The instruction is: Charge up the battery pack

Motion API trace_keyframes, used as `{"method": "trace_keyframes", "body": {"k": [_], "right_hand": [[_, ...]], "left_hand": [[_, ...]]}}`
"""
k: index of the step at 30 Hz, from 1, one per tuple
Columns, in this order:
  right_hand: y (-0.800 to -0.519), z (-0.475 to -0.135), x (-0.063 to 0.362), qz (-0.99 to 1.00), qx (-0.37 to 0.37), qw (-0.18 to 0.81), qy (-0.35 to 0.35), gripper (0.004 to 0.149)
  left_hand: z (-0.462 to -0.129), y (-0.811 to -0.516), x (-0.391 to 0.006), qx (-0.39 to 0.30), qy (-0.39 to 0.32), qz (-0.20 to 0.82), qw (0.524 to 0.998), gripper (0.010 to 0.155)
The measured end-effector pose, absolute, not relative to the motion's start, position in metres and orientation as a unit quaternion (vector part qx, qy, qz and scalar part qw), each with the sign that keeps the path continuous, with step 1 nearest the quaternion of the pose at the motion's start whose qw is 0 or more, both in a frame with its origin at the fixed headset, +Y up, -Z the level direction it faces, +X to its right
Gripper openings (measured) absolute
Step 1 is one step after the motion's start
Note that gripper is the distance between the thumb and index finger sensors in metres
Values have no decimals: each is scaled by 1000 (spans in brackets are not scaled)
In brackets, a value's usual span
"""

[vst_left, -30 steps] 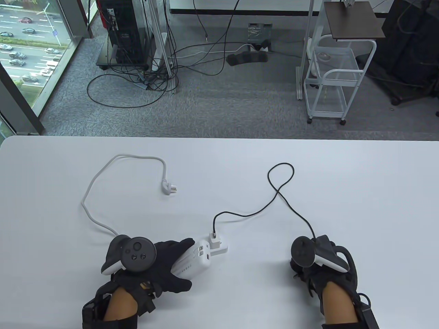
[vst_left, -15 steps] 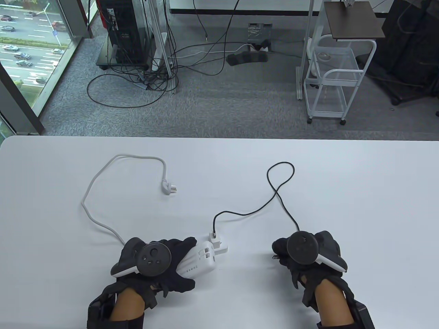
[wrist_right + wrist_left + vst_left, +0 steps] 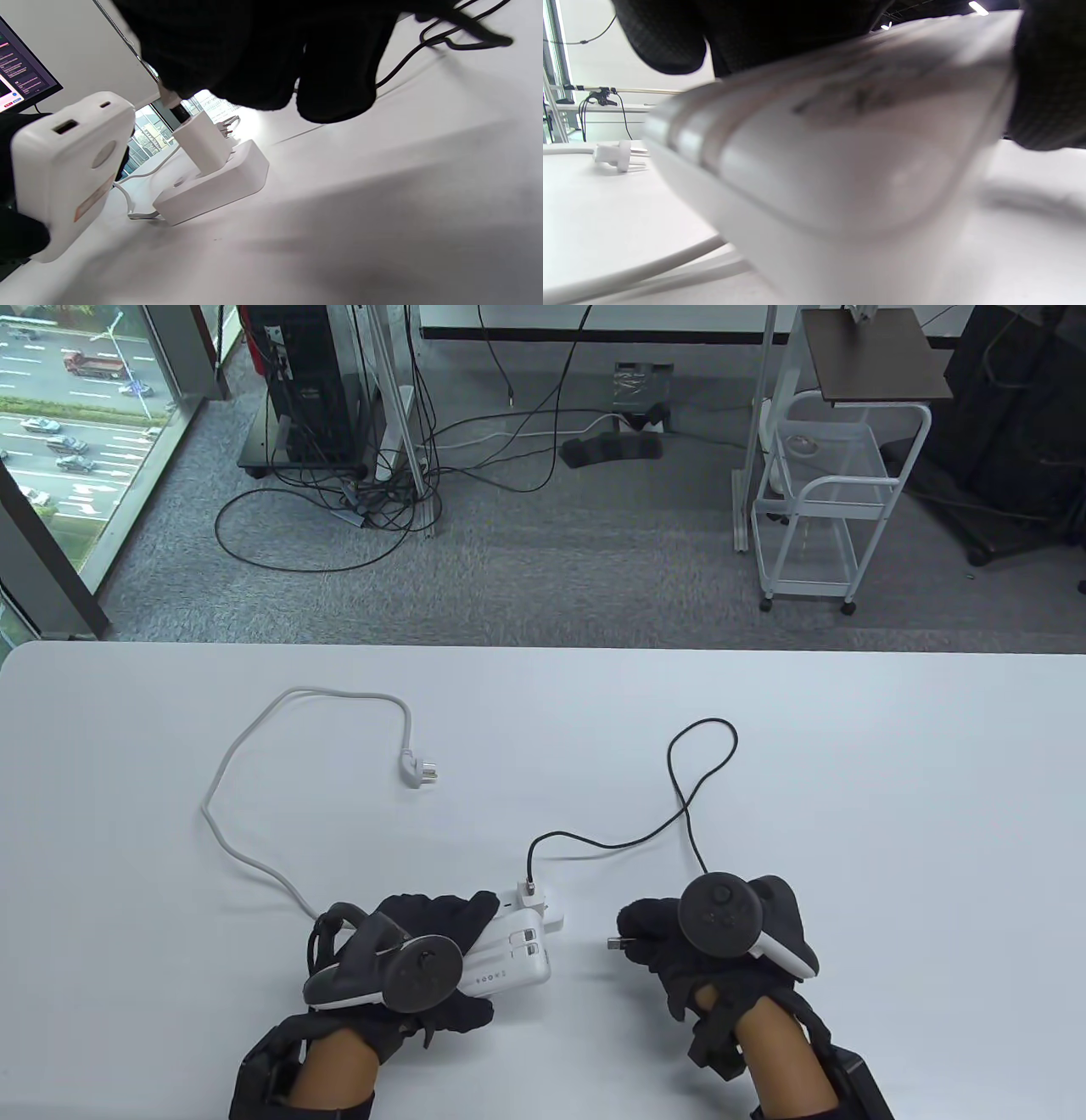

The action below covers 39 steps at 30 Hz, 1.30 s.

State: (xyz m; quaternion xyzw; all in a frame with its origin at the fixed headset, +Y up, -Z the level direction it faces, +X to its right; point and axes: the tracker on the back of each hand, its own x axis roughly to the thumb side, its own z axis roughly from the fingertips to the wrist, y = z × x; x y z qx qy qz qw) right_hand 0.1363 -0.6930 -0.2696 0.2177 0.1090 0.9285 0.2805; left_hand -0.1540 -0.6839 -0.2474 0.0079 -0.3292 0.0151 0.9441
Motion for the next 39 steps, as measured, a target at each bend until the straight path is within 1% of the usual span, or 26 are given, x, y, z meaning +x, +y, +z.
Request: {"method": "trace_keyframes", "body": {"k": [7,11,19,21,23,31,39], "right_hand": [[-695,-264,120,900,227,342,148,41],[-697,-263,111,890,230,353,174,40],[-701,-263,104,886,225,347,207,40],[-702,-264,103,881,222,352,227,40],[-703,-264,103,883,222,346,226,40],[-709,-263,100,875,210,329,284,39],[-715,-260,97,871,195,328,308,39]], "left_hand": [[-242,-683,-146,16,-335,-18,942,102],[-239,-683,-141,17,-341,-41,939,102],[-236,-683,-136,14,-349,-55,935,101],[-235,-682,-134,18,-350,-59,935,101],[-234,-681,-133,19,-353,-59,934,101],[-230,-682,-123,19,-368,-90,925,100],[-225,-684,-115,25,-384,-108,917,100]]}}
